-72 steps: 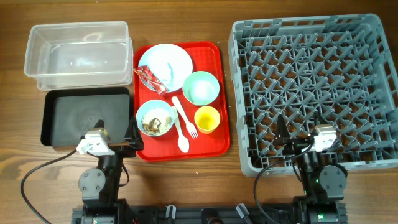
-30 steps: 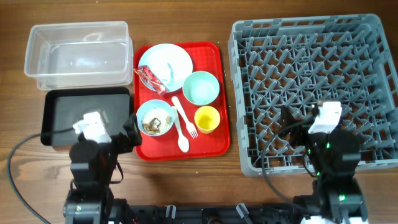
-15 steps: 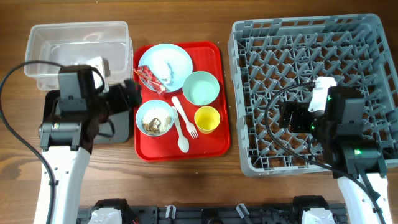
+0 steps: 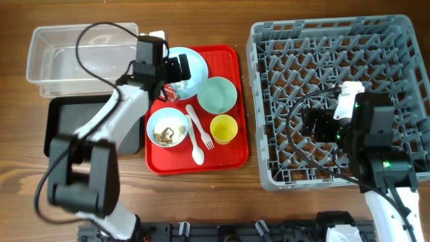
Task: Sort waste into correct bins and load items into the dishwasher rack
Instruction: 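Reach the left gripper to the plate and grasp the red wrapper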
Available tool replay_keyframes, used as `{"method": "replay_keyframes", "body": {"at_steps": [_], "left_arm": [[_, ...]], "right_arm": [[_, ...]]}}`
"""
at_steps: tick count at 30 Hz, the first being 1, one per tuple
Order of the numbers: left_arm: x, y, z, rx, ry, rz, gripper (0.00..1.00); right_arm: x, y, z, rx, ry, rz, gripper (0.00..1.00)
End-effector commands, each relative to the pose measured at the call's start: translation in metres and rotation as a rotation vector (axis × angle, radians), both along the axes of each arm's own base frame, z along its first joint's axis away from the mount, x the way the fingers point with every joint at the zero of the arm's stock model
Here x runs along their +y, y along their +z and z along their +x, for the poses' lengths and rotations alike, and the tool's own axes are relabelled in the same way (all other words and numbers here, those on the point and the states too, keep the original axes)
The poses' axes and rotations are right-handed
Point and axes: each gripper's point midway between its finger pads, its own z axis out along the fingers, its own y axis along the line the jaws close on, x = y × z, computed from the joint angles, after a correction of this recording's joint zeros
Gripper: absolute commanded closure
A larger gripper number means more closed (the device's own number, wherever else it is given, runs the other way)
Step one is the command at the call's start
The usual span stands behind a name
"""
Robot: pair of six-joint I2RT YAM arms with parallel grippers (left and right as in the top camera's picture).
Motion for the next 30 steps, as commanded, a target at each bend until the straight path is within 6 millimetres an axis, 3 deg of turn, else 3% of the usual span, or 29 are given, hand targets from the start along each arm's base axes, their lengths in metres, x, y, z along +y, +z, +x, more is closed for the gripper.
{"method": "replay_keyframes", "body": {"at_steps": [1,5,10,12,15,16,17,18,21,23,25,27,30], "left_arm": [[-0.001,-0.037,0.003,0.052,-0.011,0.034,0.03],[-0.001,-0.054,0.004,0.077,-0.005,0.034,0.33],[-0.001,-0.068,0.002,0.112,0.031,0.011,0.32],[-0.002,-0.067,0.003,0.106,0.027,0.005,0.48],[-0.014,-0.063,0.003,0.100,-0.016,-0.047,0.80],[-0.016,-0.060,0.004,0.093,-0.022,-0.056,0.85],[-0.016,-0.051,0.006,0.075,-0.023,-0.059,0.96],[-0.017,-0.040,0.007,0.051,-0.024,-0.065,0.96],[-0.015,0.022,0.012,-0.077,-0.021,-0.089,0.96],[0.014,0.084,0.015,-0.218,0.058,-0.074,0.96],[0.046,0.114,0.015,-0.287,0.138,-0.054,0.90],[0.078,0.116,0.016,-0.291,0.220,-0.022,0.87],[0.124,0.093,0.015,-0.230,0.321,0.010,0.82]], "right_arm": [[0.002,0.009,0.004,-0.020,0.008,0.013,0.00],[0.003,0.007,0.003,-0.011,0.011,0.016,0.00],[0.005,0.003,0.004,0.003,0.020,0.026,0.00],[0.005,0.002,0.005,0.007,0.020,0.026,0.00],[0.005,0.002,0.004,0.008,0.020,0.026,0.00],[0.005,0.002,0.004,0.008,0.020,0.026,0.00],[0.005,0.002,0.004,0.008,0.020,0.026,0.00],[0.005,0.002,0.004,0.008,0.020,0.026,0.00],[0.005,0.002,0.004,0.008,0.020,0.026,0.00],[0.005,0.002,0.004,0.008,0.020,0.027,0.00],[0.005,0.002,0.004,0.008,0.020,0.026,0.00],[0.005,0.002,0.004,0.007,0.020,0.026,0.00],[0.005,0.002,0.004,0.008,0.020,0.026,0.00]]}}
